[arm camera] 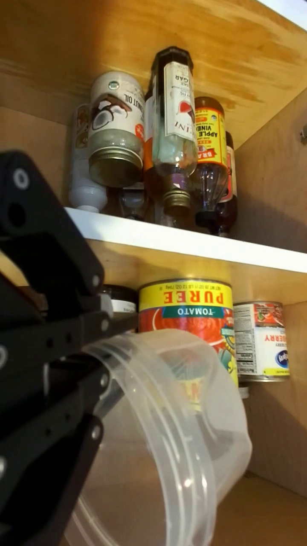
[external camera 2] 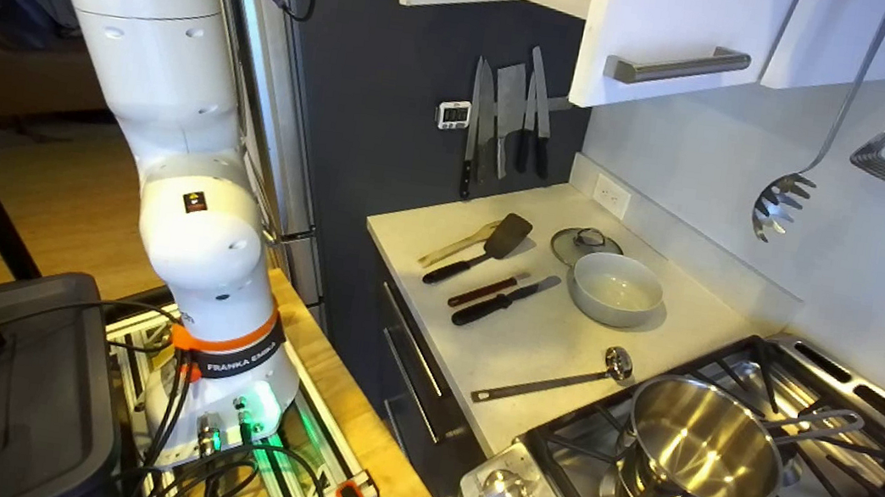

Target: Remove the clear bowl from the bottom shelf and put it on the second last shelf of the top wall cabinet

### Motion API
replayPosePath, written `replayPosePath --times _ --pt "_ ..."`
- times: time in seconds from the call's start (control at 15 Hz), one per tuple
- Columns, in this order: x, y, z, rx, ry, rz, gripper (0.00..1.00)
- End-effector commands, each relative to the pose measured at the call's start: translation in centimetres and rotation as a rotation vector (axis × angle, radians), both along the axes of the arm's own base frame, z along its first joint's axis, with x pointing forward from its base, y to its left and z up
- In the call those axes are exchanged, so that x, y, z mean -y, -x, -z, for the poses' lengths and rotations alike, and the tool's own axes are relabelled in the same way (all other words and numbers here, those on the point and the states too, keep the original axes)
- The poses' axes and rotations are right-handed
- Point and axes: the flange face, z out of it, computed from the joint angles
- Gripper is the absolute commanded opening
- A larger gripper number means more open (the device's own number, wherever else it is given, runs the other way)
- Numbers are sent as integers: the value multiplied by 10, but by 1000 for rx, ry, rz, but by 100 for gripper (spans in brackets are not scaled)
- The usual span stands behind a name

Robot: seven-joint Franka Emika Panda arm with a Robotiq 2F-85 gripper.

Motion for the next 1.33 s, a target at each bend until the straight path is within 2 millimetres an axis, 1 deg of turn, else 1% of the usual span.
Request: replayPosePath --times 0.0,0.33,0.8,1.27 --pt "0 0 -2 8 23 -5 3" --pt "5 0 -10 49 168 14 3" --pt "17 -14 -10 35 382 82 3" --pt "26 -20 -9 29 480 131 3"
